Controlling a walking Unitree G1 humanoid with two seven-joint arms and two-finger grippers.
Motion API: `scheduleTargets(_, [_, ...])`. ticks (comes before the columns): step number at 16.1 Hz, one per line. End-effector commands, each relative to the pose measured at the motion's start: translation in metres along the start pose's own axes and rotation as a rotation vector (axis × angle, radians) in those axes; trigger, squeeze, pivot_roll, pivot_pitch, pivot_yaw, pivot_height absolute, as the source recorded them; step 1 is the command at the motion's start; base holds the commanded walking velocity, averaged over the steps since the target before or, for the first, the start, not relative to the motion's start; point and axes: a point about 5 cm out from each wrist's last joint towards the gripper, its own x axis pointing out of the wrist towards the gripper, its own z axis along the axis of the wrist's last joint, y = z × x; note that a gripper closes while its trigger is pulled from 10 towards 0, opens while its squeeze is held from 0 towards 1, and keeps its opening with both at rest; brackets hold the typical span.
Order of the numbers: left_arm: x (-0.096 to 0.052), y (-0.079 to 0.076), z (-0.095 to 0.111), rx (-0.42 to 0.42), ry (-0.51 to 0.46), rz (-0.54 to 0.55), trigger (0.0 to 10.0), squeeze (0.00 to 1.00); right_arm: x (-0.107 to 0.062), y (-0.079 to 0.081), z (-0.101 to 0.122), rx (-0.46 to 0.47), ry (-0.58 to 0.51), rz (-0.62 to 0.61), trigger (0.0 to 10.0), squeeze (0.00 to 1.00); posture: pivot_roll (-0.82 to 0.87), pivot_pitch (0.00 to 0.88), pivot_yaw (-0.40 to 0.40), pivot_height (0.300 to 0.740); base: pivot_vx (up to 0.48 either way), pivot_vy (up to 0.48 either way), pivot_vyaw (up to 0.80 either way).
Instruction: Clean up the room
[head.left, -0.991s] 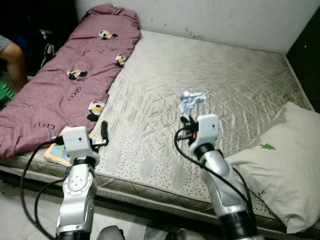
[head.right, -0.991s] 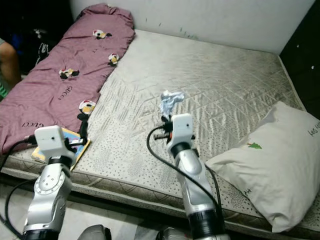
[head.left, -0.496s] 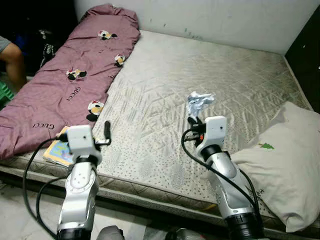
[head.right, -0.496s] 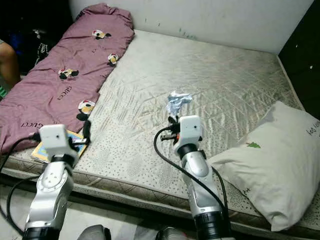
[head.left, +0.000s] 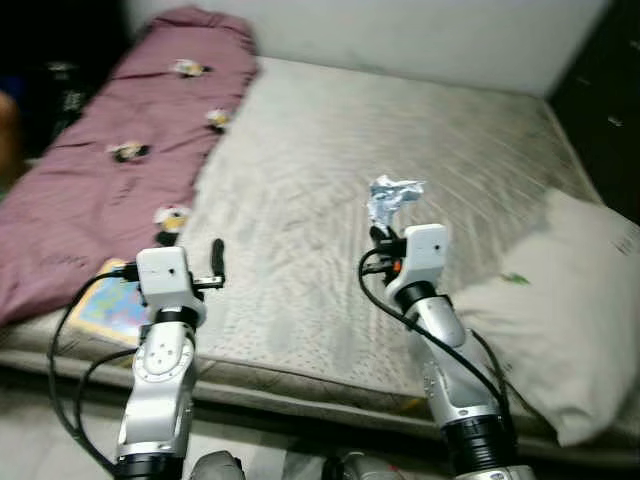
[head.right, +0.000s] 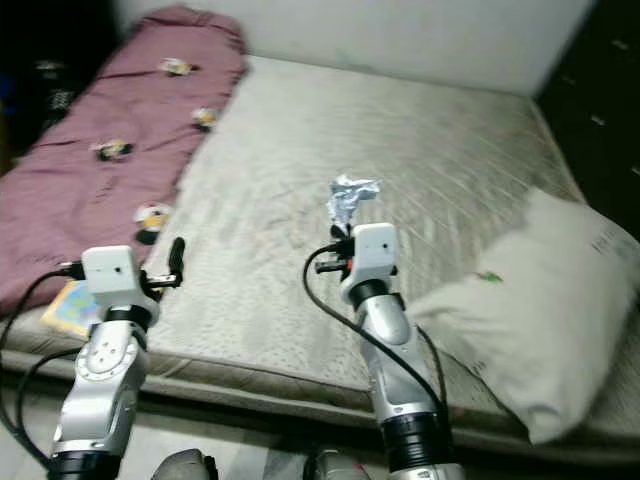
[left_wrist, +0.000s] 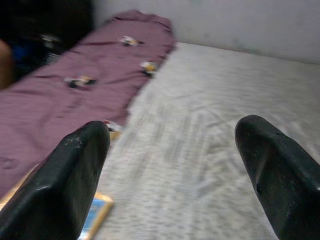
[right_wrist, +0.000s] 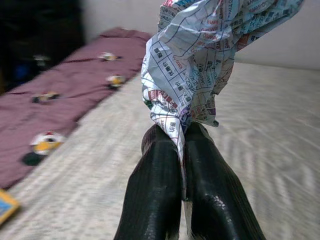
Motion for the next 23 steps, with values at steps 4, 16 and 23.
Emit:
scheduleTargets(4, [0.007, -0.011, 0.003, -0.017, -0.001, -0.078, 10.0, 0.00, -0.004, -0.007, -0.006, 0.017, 0.024, -0.053, 10.0, 0.00, -0.02, 0.016, -0.047, 0.740, 0.000, 0.000, -0.80])
scheduleTargets(16, [0.006, -0.013, 0.002, -0.020, 0.008, -0.092, 10.0, 0.00, -0.003, -0.014, -0.004, 0.025, -0.005, -0.120, 10.0, 0.00, -0.02, 0.008, -0.030, 0.740, 0.000, 0.000, -0.31])
scheduleTargets(23, [0.009, -0.020, -0.001, -0.051, 0.030, -0.115, 10.0, 0.00, -0.005, -0.019, -0.004, 0.013, -0.006, -0.140, 10.0, 0.00, -0.04, 0.009, -0.018, 0.740, 0.000, 0.133, 0.00])
